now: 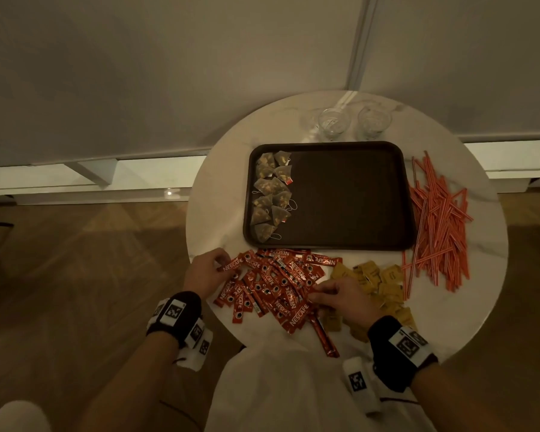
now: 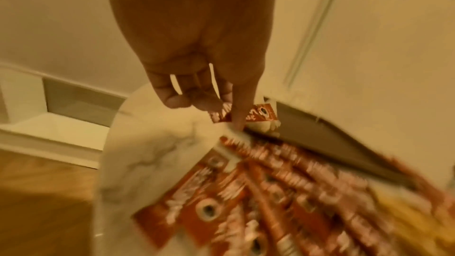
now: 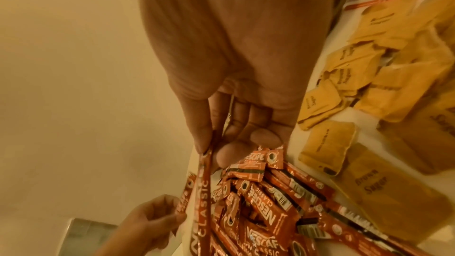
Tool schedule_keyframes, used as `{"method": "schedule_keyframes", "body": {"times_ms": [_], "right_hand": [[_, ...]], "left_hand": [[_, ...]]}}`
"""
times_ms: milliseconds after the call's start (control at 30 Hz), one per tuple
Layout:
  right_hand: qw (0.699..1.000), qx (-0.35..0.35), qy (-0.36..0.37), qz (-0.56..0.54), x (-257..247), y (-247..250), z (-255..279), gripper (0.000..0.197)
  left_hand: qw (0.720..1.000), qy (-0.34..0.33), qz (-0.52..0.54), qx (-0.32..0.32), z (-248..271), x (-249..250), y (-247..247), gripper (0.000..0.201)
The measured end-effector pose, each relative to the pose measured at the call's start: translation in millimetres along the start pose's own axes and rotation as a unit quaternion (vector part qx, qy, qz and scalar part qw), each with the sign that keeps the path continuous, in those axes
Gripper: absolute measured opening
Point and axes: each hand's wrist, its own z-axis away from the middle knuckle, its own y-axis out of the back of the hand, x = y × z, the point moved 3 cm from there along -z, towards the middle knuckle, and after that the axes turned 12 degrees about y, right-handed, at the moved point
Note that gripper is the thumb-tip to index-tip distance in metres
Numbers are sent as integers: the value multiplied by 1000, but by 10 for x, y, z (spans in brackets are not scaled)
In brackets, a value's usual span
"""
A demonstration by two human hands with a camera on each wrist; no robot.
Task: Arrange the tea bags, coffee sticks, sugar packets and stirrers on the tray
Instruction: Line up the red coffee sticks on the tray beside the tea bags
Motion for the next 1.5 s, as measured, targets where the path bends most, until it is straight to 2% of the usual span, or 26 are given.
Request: {"method": "schedule_keyframes", "body": {"times_ms": [100,233,367,467,600,800,900,1000,1200,1333,1400,1500], "right_hand": [[1000,-14,17,3,-90,-72,-47,13],[999,-16,21,-22,-188,-105,-79,13],[998,13,33,-49,-197,-8,-116,12],[996,32,32,-77,-206,46,-112,14],[987,82,34,-134,-198,133,-96,20],[991,71,38,-104,-141,129,-54,21],[992,81,38,-94,-115,137,-37,28],[993,82,37,-74,-108,137,-20,17],[995,59,26,-78,-150,87,-58,11],[995,42,18,-83,-131,80,-67,10],[997,44,19,-65,-95,119,-72,19],[999,34,14,-8,-21,205,-62,19]], "left_hand": [[998,-14,58,-27,221,137,10,19],[986,-76,46,-141,584,458,-213,31],[981,-124,47,-139,763,675,-380,27],[983,-108,78,-124,794,757,-417,28],[976,-110,95,-162,827,852,-461,31],[974,-98,101,-178,887,910,-518,37],[953,-81,116,-269,906,855,-534,42],[935,-54,149,-317,898,828,-550,26],[948,-72,178,-256,888,845,-551,6],[950,-60,173,-253,827,666,-513,6],[956,-34,185,-225,751,477,-469,9],[966,57,228,-112,550,61,-342,10]]}}
